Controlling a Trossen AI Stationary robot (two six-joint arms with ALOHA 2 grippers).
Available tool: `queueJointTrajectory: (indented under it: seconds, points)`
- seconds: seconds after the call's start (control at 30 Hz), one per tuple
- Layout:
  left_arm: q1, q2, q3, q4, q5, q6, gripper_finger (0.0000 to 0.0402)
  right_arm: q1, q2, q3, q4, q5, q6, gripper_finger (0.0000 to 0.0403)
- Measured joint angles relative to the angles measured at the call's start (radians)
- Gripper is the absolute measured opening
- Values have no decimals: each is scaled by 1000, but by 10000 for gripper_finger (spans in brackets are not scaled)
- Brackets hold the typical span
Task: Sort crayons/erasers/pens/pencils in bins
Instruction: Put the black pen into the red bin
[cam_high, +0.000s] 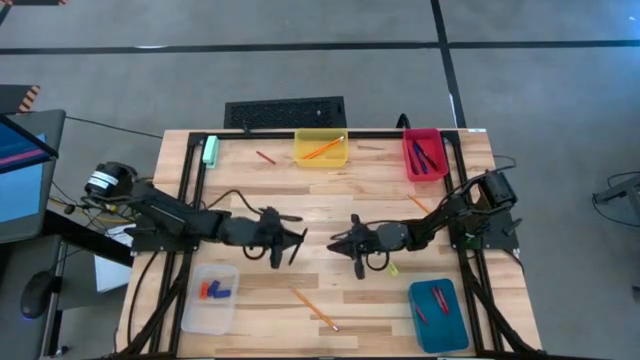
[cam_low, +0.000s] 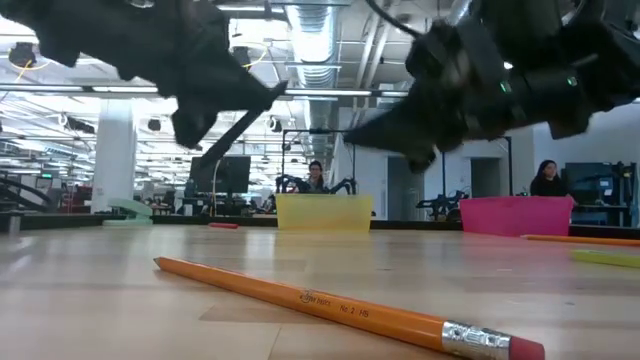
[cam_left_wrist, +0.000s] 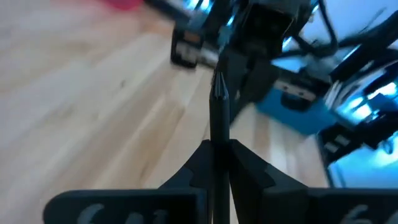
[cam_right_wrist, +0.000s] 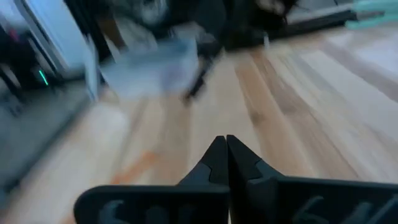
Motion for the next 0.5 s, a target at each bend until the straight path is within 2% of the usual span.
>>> queueJointTrajectory:
  seconds: [0.17, 0.33, 0.5]
  points:
    - [64, -1, -20, 161, 59, 90, 18, -9, 0, 81, 42, -3, 114, 29]
    - [115, -1, -20, 241, 138, 108, 18, -12, 0, 183, -44, 20, 126, 103]
    - [128, -1, -20, 267, 160, 145, 18, -11, 0, 246, -126, 71, 85, 173]
